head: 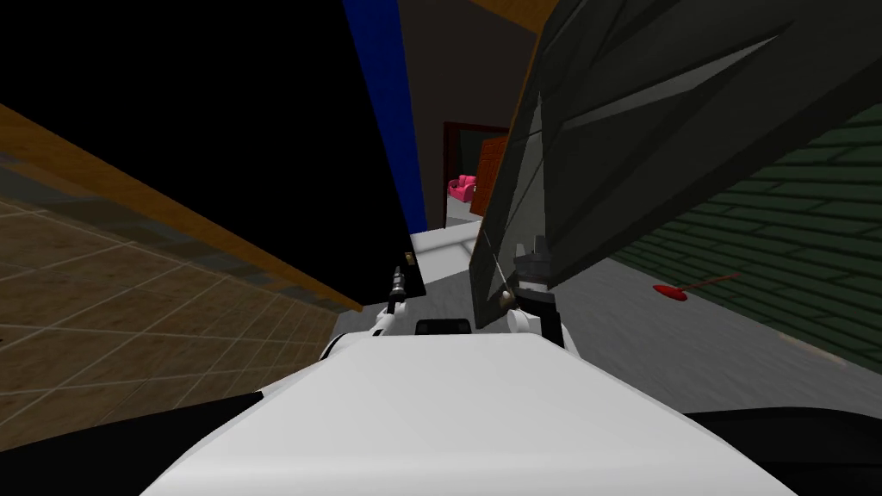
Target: Pull the door open
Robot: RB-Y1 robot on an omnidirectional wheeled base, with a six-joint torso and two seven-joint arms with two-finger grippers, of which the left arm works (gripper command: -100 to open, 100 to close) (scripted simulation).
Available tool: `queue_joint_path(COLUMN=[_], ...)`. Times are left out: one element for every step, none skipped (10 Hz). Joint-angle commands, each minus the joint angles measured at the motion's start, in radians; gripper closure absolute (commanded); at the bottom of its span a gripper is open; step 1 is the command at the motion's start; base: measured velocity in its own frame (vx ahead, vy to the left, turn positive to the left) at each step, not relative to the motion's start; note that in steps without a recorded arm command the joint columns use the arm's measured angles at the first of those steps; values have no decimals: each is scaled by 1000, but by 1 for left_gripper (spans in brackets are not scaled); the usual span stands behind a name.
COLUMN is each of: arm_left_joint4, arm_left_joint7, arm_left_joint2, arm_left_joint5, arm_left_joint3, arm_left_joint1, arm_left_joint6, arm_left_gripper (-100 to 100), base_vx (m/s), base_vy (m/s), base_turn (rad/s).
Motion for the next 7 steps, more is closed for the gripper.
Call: queue_joint_path(arm_left_joint4=[4, 8, 8, 10, 11, 14, 14], arm_left_joint7=[10, 15, 11, 9, 6, 0, -2], arm_left_joint2=[2, 2, 2, 5, 5, -1, -3], arm_left_joint5=[7, 10, 8, 9, 9, 9, 9], arm_left_joint3=[3, 5, 4, 5, 5, 7, 7], arm_left_joint1=[-2, -4, -4, -4, -3, -3, -2], arm_left_joint6=[1, 0, -1, -5, -8, -17, -19], arm_left_gripper=[-100, -100, -100, -100, -100, -100, -100], base_vx=[-113, -58, -24, -39, -36, 65, 157], base_vy=[-17, -55, -26, 16, 30, 58, 95], base_turn=[-248, -225, -35, -188, -274, -176, -9])
